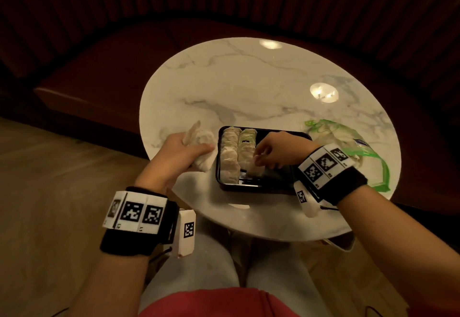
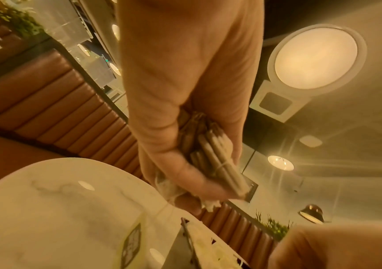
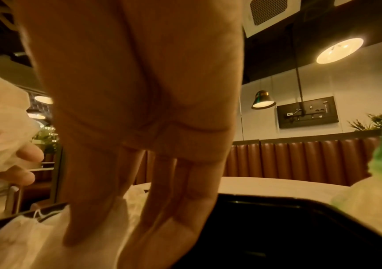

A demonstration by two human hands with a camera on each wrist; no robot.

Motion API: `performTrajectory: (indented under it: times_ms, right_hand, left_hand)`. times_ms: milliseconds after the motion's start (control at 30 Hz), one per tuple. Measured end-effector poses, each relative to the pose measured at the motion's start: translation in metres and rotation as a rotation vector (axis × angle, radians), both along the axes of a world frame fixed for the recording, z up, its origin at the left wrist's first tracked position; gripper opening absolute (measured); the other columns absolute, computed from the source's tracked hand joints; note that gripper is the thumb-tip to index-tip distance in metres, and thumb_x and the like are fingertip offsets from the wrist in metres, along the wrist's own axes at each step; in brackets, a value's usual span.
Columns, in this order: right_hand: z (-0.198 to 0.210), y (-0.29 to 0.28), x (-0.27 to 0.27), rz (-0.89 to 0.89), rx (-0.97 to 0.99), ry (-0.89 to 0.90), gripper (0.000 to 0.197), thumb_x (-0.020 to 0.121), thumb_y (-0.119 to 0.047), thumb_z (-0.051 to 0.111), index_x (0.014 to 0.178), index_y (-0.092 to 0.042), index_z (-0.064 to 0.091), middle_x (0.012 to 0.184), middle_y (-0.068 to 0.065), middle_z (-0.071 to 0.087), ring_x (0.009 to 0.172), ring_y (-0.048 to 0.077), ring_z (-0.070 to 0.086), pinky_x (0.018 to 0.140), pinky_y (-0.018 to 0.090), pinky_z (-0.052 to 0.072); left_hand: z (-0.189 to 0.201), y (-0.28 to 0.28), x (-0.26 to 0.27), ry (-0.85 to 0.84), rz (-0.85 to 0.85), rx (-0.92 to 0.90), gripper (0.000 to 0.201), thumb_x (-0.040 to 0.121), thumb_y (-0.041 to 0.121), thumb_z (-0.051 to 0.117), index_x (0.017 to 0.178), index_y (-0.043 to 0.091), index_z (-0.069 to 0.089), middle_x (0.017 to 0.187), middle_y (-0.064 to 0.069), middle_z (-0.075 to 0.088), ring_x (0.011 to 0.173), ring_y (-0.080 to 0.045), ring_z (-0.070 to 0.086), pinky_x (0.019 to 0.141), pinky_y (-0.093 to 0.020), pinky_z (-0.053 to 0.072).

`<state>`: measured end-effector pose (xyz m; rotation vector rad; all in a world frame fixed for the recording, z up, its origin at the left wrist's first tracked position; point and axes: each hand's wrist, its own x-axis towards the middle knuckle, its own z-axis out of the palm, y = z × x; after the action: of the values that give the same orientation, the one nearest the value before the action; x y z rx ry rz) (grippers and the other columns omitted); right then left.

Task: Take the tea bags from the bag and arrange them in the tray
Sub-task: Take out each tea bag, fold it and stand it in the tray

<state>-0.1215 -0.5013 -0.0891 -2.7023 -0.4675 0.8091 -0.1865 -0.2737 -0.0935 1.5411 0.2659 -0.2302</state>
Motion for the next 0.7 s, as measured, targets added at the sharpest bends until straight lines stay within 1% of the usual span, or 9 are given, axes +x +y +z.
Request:
performTrajectory:
  times_ms: [100,167,233,300,367,433,500,567,700]
  right_hand:
    - [-0.010,0.006,0.006,-0.065,0.007,0.006,0.013,0.091,-0.023,0.066,0.100,-0.015,0.071,0.081,0.005,0.072,0.067,0.013,0.068,0.072,0.030,0.059]
    - [-0.015,0.008,0.008,-0.113,0.062,-0.004,0.012,0.091,-0.015,0.066,0.103,-0.011,0.068,0.083,0.005,0.071,0.067,0.014,0.068,0.071,0.028,0.058]
    - [-0.017,0.009,0.009,-0.152,0.101,-0.030,0.013,0.090,-0.009,0.066,0.103,-0.009,0.067,0.093,0.008,0.071,0.074,0.018,0.069,0.074,0.030,0.059]
    - [-0.017,0.008,0.007,-0.180,0.100,-0.076,0.015,0.087,-0.008,0.067,0.101,-0.010,0.066,0.099,0.008,0.069,0.083,0.019,0.067,0.077,0.030,0.056]
    - [-0.015,0.006,0.003,-0.208,0.082,-0.142,0.020,0.084,-0.010,0.070,0.103,-0.011,0.064,0.101,0.005,0.066,0.089,0.018,0.063,0.074,0.025,0.050]
    - [-0.013,0.002,-0.004,-0.257,0.096,-0.152,0.024,0.083,-0.013,0.072,0.105,-0.011,0.060,0.099,0.004,0.064,0.084,0.016,0.061,0.069,0.023,0.049]
    - [-0.010,-0.002,-0.014,-0.292,0.115,-0.077,0.022,0.086,-0.014,0.071,0.104,-0.011,0.060,0.096,0.003,0.064,0.071,0.012,0.062,0.060,0.019,0.050]
    - [-0.008,-0.006,-0.026,-0.245,0.082,0.002,0.014,0.088,-0.018,0.069,0.100,-0.014,0.065,0.090,-0.002,0.065,0.068,0.010,0.064,0.056,0.016,0.050]
    - [-0.006,-0.005,-0.045,-0.101,-0.003,0.033,0.020,0.091,-0.029,0.065,0.106,-0.018,0.073,0.097,-0.002,0.071,0.084,0.009,0.063,0.075,0.020,0.047]
  left_hand:
    - [-0.009,-0.004,0.001,0.049,-0.091,0.061,0.013,0.089,0.006,0.067,0.101,0.004,0.067,0.087,-0.010,0.069,0.078,-0.018,0.067,0.060,-0.025,0.058]
    - [-0.012,-0.007,0.002,0.086,-0.144,0.084,0.008,0.088,0.006,0.067,0.097,0.006,0.067,0.083,-0.007,0.069,0.073,-0.014,0.067,0.055,-0.022,0.056]
    - [-0.014,-0.009,0.003,0.105,-0.177,0.111,0.005,0.088,0.006,0.068,0.089,0.011,0.066,0.077,-0.003,0.068,0.064,-0.007,0.066,0.051,-0.020,0.054]
    - [-0.015,-0.010,0.005,0.110,-0.198,0.130,0.007,0.088,0.006,0.068,0.087,0.013,0.066,0.075,-0.003,0.067,0.063,-0.008,0.065,0.053,-0.022,0.055]
    - [-0.015,-0.011,0.007,0.115,-0.211,0.129,0.008,0.088,0.005,0.068,0.086,0.013,0.066,0.074,-0.004,0.067,0.064,-0.010,0.064,0.054,-0.024,0.055]
    - [-0.015,-0.011,0.008,0.121,-0.224,0.136,0.007,0.088,0.004,0.068,0.087,0.012,0.066,0.076,-0.006,0.067,0.062,-0.010,0.064,0.054,-0.025,0.054]
    - [-0.014,-0.011,0.010,0.121,-0.242,0.165,0.005,0.087,0.004,0.068,0.088,0.008,0.066,0.078,-0.010,0.065,0.063,-0.015,0.063,0.053,-0.024,0.051]
    - [-0.014,-0.010,0.012,0.121,-0.251,0.191,0.005,0.087,0.005,0.068,0.087,0.009,0.066,0.074,-0.007,0.065,0.058,-0.010,0.063,0.050,-0.020,0.050]
    - [-0.016,-0.010,0.015,0.130,-0.248,0.208,0.005,0.087,0.005,0.069,0.088,0.010,0.067,0.076,-0.007,0.066,0.064,-0.013,0.063,0.053,-0.021,0.053]
